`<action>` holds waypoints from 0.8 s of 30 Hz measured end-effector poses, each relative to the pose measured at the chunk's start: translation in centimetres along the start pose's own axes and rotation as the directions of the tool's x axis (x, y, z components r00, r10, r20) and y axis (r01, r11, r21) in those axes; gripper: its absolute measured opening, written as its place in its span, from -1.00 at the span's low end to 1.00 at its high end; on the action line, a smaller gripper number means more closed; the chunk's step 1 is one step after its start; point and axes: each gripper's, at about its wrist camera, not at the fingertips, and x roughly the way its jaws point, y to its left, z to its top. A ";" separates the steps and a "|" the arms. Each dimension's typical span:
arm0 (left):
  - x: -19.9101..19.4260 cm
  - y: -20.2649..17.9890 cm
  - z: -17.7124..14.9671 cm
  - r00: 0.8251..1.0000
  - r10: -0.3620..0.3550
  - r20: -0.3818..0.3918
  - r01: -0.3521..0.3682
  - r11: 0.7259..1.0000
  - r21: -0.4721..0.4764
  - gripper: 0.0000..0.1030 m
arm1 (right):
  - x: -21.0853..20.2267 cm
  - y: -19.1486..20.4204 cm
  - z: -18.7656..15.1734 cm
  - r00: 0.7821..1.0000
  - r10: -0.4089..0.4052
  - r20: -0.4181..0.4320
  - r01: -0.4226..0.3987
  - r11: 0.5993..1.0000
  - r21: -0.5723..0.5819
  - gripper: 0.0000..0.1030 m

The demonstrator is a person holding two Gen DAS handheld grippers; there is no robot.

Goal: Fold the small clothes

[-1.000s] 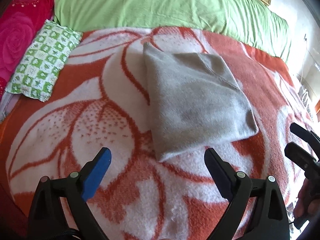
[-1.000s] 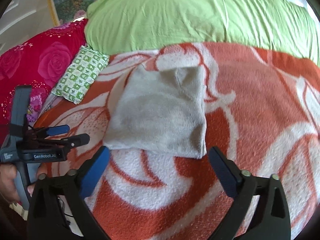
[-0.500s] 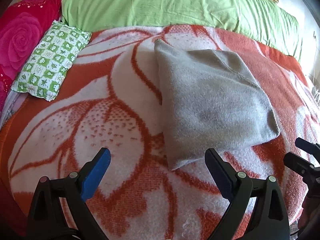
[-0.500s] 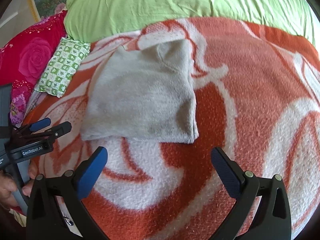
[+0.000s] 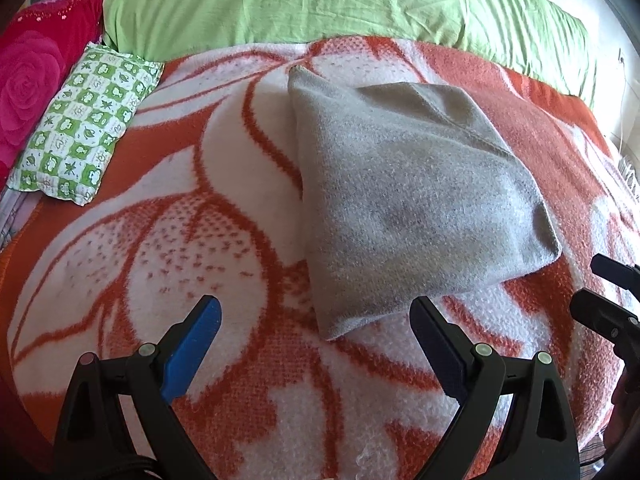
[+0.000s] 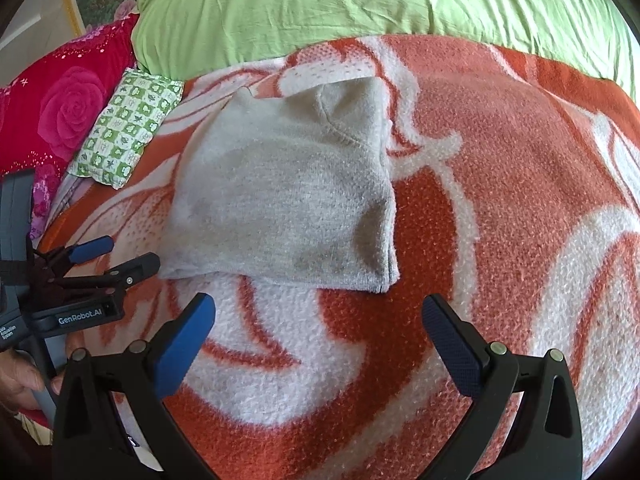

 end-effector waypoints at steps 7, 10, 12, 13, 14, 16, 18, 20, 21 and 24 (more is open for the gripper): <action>-0.2 -0.3 -0.1 1.000 -0.016 0.002 0.016 1.000 0.021 0.86 | -0.3 0.4 0.3 1.000 0.003 0.016 -0.003 1.000 -0.001 0.99; -0.4 -0.5 -0.2 1.000 -0.019 0.003 0.019 0.999 0.028 0.86 | -0.5 0.5 0.2 1.000 0.007 0.023 -0.007 1.000 0.006 0.99; -0.6 -0.5 -0.2 1.000 -0.021 0.005 0.021 0.999 0.030 0.86 | -0.6 0.6 0.2 1.000 0.009 0.024 -0.010 1.000 0.004 0.99; -0.6 -0.6 -0.2 1.000 -0.021 0.006 0.021 0.999 0.031 0.86 | -0.6 0.6 0.1 1.000 0.009 0.024 -0.009 1.000 0.003 0.99; -0.7 -0.6 -0.2 1.000 -0.020 0.006 0.020 0.999 0.030 0.86 | -0.7 0.7 0.1 1.000 0.008 0.024 -0.008 1.000 0.003 0.99; -0.8 -0.6 -0.2 1.000 -0.020 0.008 0.020 0.999 0.029 0.86 | -0.8 0.7 0.0 1.000 0.012 0.024 -0.012 1.000 0.006 0.99; -0.9 -0.5 -0.1 1.000 -0.019 0.011 0.018 1.000 0.025 0.86 | -0.8 0.8 0.0 1.000 0.012 0.023 -0.012 1.000 0.007 0.99; -1.1 -0.5 -0.1 1.000 -0.013 0.015 0.013 1.000 0.024 0.86 | -0.9 0.8 0.0 1.000 0.013 0.027 -0.013 1.000 0.005 0.99; -1.1 -0.5 -0.1 1.000 -0.012 0.016 0.012 1.000 0.023 0.86 | -1.0 0.8 0.0 0.999 0.014 0.031 -0.014 1.000 0.005 0.99; -1.3 -0.6 -0.1 1.000 -0.011 0.016 0.010 1.000 0.018 0.86 | -1.0 0.9 0.1 0.999 0.018 0.035 -0.018 1.000 0.000 0.99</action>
